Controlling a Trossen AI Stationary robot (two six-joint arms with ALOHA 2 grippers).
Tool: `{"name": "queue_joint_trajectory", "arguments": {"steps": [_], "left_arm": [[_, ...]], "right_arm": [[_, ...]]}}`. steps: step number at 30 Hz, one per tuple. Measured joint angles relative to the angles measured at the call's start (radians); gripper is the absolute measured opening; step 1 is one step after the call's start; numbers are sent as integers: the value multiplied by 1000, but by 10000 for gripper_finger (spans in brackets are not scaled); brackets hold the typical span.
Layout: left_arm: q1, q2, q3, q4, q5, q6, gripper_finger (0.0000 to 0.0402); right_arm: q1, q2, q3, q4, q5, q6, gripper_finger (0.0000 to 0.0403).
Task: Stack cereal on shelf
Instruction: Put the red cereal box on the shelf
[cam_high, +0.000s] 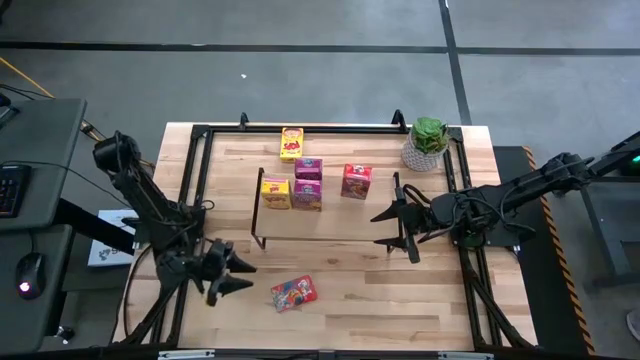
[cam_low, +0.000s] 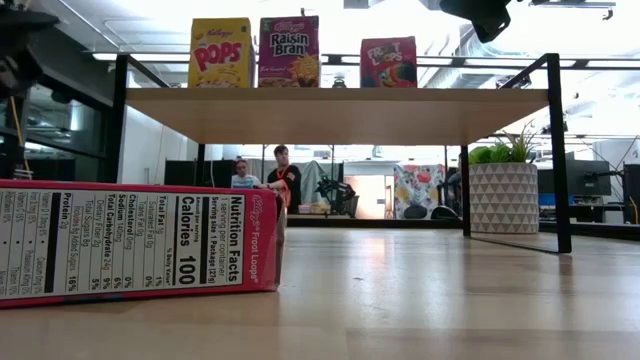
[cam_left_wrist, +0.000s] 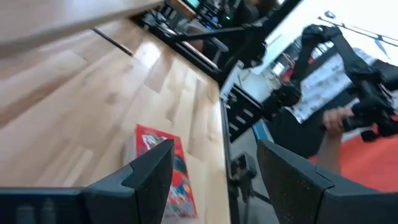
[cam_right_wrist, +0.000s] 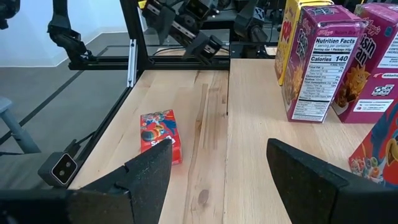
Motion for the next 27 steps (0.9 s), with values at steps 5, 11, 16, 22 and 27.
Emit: {"name": "queue_joint_trajectory", "arguments": {"steps": [5, 11, 16, 22, 27], "left_arm": [[66, 0, 1, 69, 105, 12, 220], [17, 103, 190, 107, 161, 242, 220], [-7, 357, 523, -410, 80, 221, 220], [4, 660, 829, -1017, -57, -120, 215], [3, 799, 851, -996, -146, -225, 149]], "right_arm": [[0, 0, 0, 0, 0, 0, 256], [0, 0, 0, -1, 0, 2, 256], [0, 0, 0, -4, 0, 7, 256], [0, 0, 0, -4, 1, 27, 256], [0, 0, 0, -4, 1, 21, 256]]}}
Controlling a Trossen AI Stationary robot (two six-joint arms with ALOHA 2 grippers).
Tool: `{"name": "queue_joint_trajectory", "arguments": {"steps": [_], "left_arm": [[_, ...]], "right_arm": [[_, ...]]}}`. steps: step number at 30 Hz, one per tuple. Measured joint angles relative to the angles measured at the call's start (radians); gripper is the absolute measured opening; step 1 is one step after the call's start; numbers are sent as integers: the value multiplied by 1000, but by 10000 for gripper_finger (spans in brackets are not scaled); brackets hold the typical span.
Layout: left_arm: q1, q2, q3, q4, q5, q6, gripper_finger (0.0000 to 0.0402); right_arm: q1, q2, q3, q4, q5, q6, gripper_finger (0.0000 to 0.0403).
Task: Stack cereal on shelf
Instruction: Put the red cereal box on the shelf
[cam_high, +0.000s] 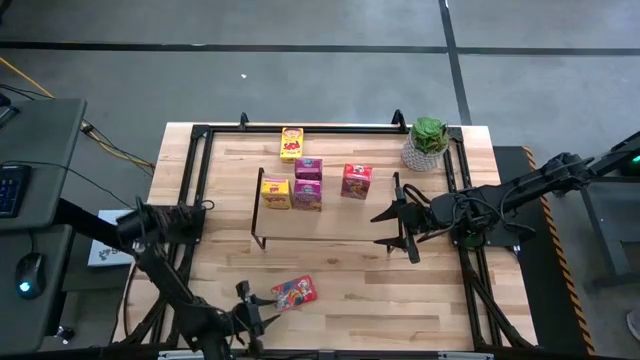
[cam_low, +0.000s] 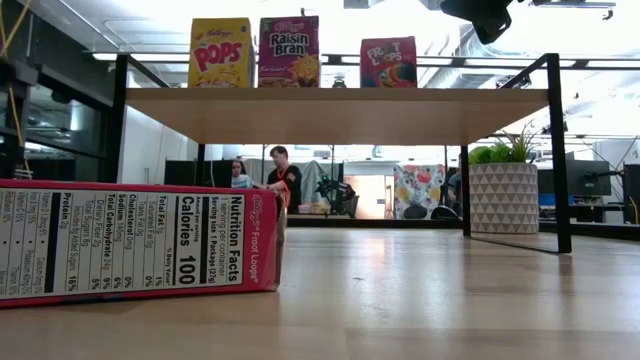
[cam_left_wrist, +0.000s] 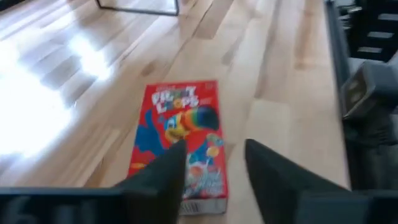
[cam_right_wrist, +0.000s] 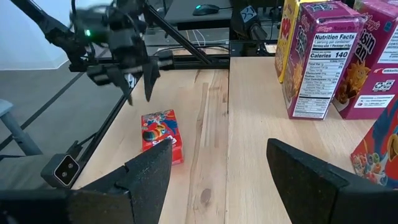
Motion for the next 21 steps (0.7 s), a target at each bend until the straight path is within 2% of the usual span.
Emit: {"name": "queue_joint_trajectory", "arguments": {"steps": [4, 5, 10, 18, 21], "left_arm": [[-2, 34, -5, -51, -61, -124, 34], [-5, 34, -4, -69, -77, -166, 17], [-12, 34, -31, -80, -77, -305, 4], [-15, 44, -117, 108, -45, -251, 0], [-15, 64, -126, 119, -39, -263, 0]], "right_arm": [[0, 0, 0, -3, 0, -11, 256], [0, 0, 0, -3, 1, -16, 256], [0, 0, 0, 1, 3, -25, 256], [0, 0, 0, 1, 2, -29, 256], [0, 0, 0, 1, 2, -29, 256]]}}
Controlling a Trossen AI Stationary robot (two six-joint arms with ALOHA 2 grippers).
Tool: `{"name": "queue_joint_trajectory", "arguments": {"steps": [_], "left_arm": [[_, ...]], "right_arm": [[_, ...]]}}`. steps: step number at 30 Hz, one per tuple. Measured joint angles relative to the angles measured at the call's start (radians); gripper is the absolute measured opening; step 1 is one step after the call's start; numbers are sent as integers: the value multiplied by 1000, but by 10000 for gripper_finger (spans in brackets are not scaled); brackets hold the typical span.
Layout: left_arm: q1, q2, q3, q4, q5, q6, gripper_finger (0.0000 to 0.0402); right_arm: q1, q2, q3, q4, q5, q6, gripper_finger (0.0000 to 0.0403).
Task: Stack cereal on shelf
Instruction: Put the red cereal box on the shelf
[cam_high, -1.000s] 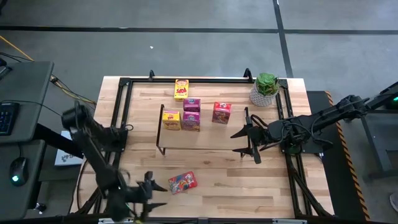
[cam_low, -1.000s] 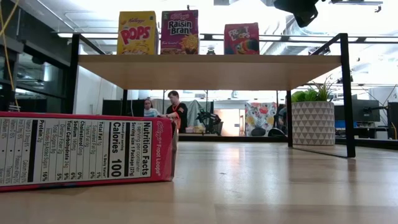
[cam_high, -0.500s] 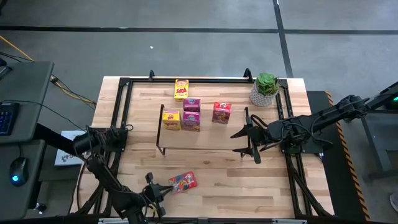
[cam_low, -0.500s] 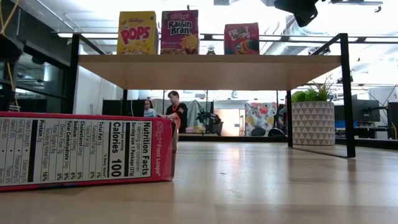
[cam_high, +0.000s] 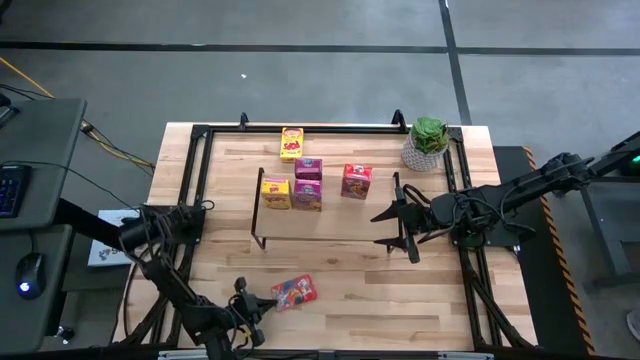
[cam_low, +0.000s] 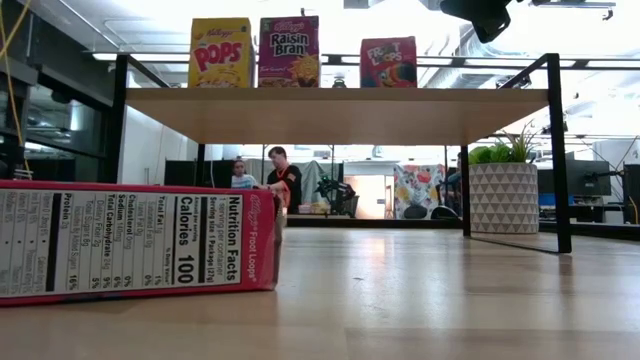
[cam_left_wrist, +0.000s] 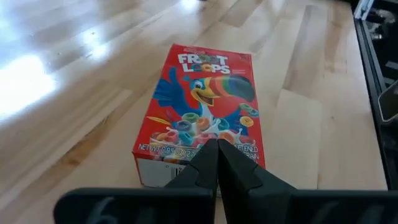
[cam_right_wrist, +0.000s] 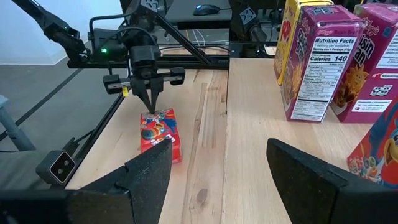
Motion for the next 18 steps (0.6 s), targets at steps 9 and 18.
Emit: {"name": "queue_joint_trajectory", "arguments": {"steps": [9, 18], "left_arm": [[-34, 2, 1, -32, 20, -37, 0], [-52, 1, -1, -109, 129, -115, 0]], "right_arm": [[0, 0, 0, -1, -3, 3, 256], [0, 0, 0, 0, 5, 3, 256]]}}
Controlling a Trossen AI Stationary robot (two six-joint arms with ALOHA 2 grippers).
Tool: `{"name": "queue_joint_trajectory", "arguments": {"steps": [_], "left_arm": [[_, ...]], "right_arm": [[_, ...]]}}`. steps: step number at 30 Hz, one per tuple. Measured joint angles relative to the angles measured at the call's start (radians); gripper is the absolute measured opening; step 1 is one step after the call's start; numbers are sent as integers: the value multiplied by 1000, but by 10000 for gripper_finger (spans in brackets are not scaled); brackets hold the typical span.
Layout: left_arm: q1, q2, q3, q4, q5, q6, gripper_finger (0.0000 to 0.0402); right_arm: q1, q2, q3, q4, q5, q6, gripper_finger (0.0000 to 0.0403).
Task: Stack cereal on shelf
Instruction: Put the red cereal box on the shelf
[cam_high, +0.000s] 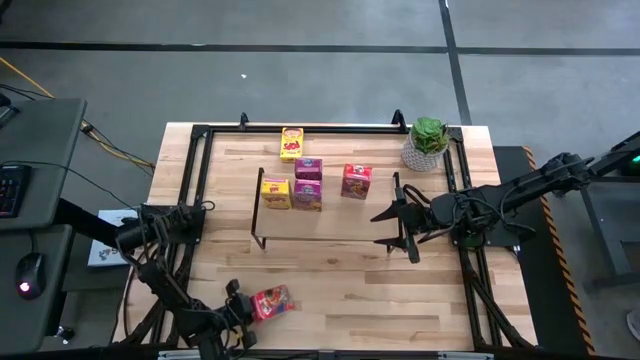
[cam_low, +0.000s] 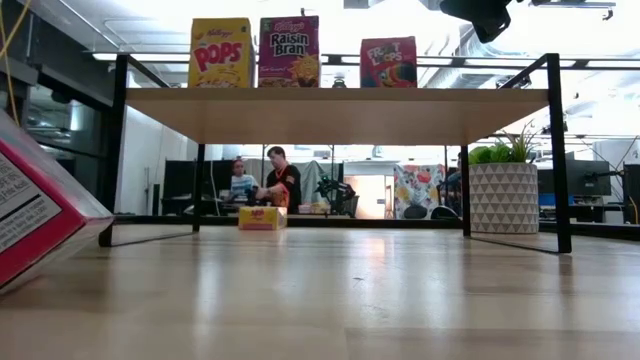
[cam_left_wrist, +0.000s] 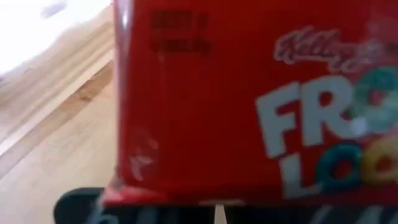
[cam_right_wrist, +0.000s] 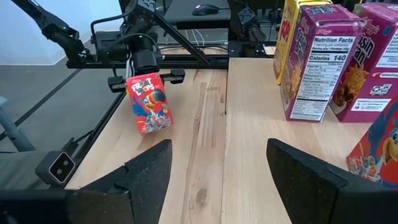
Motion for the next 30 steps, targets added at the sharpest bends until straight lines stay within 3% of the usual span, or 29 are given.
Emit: {"name": "queue_joint_trajectory", "arguments": {"steps": [16, 30], "left_arm": [[11, -1, 39, -2, -83, 71, 0], [53, -1, 59, -2, -66, 158, 0]], "right_arm": [[0, 0, 0, 2, 0, -3, 256], [0, 0, 0, 2, 1, -3, 256]]}}
